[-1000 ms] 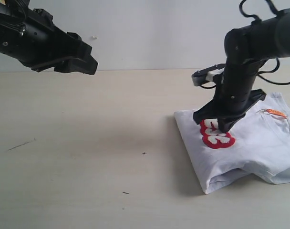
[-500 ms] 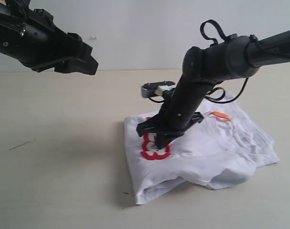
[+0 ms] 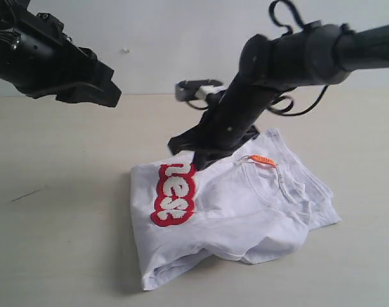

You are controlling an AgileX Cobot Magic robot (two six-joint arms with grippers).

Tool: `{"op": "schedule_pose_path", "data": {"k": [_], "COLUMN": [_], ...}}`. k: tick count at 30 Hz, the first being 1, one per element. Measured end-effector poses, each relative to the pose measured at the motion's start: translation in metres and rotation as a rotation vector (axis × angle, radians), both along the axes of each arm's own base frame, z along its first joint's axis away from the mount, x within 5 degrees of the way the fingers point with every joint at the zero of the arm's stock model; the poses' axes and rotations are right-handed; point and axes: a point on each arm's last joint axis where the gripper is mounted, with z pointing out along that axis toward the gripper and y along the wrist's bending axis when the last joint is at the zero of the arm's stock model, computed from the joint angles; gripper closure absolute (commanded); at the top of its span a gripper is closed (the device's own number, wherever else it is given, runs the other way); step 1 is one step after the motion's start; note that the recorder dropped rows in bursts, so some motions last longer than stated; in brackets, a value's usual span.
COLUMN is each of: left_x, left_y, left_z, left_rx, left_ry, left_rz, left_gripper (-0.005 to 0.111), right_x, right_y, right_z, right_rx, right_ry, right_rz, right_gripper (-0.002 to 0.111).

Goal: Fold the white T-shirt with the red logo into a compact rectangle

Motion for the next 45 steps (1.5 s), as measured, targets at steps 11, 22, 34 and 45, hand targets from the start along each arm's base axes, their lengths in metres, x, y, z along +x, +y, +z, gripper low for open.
{"op": "schedule_pose_path", "data": {"k": [11,22,34,45], "left_x": [0.000,0.013,0.066,0.057], "left_y": [-0.060,-0.068,-0.001,-0.002], "left_z": [-0.151,-0.213,-0.211,-0.126], "left_rx": [0.200,0.317,0.391,0.255], "left_ry": [0.257,0.418,0.451,0.249], "left_rz": [-0.254,-0.233,0.040,0.050], "left_gripper": [0.107,0.107,0.107,0.107], "right_x": [-0.004,-0.008,-0.025,-0.031], "right_y": [-0.127,-0.140,-0.137,-0.125], "right_z": [-0.007,-0.049,-0.059,-0.041], "right_rx": [-0.157,-0.187,-0.137,0.008], "right_ry": [0.004,0.099,0.114,0.098], "right_rz": [-0.246,-0.273,-0.311,-0.247], "right_gripper": [0.108,0.108,0.108,0.057]}}
